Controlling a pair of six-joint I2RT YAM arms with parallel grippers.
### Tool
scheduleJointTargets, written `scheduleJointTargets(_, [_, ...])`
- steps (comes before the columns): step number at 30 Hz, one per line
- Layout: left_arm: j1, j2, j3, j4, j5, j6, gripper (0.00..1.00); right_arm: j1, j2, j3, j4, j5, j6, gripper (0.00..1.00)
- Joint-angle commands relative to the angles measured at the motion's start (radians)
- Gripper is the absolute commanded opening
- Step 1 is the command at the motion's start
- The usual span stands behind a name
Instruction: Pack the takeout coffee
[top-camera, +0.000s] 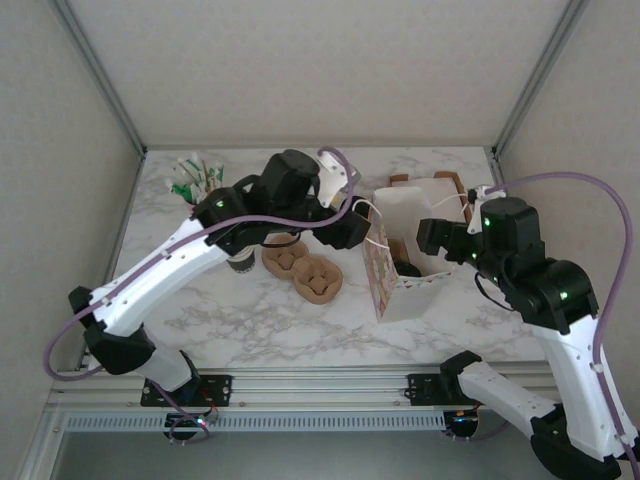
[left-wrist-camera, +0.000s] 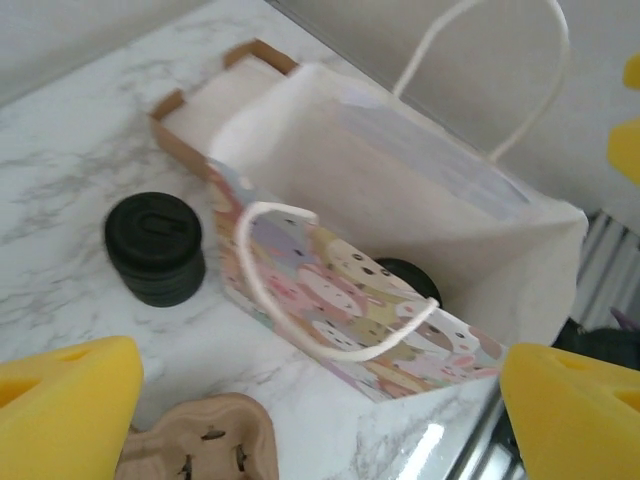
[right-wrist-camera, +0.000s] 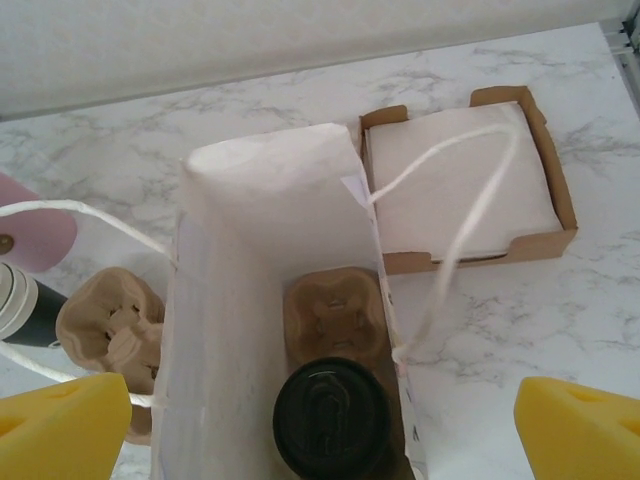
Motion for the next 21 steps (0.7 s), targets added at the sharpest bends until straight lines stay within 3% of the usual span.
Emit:
scheduleJointTargets(1, [0.027,-0.100,-0.044,0.072,-0.149,-0.060,0.96,0.005,0.058,0.060,0.046,-0.045,-0.033,0.99])
scheduleJointTargets(7, [0.120,-0.202,-0.164,0.109,-0.208,-0.145,1.00,0.004,0.176,0.158,0.056,-0.145,-0.058,0.99])
scheduleJointTargets(21, [0.434,-0.280,-0.291,0.089,-0.169,-0.244,1.00,0.004,0.323,0.334,0.070,-0.345,0.028,0.99])
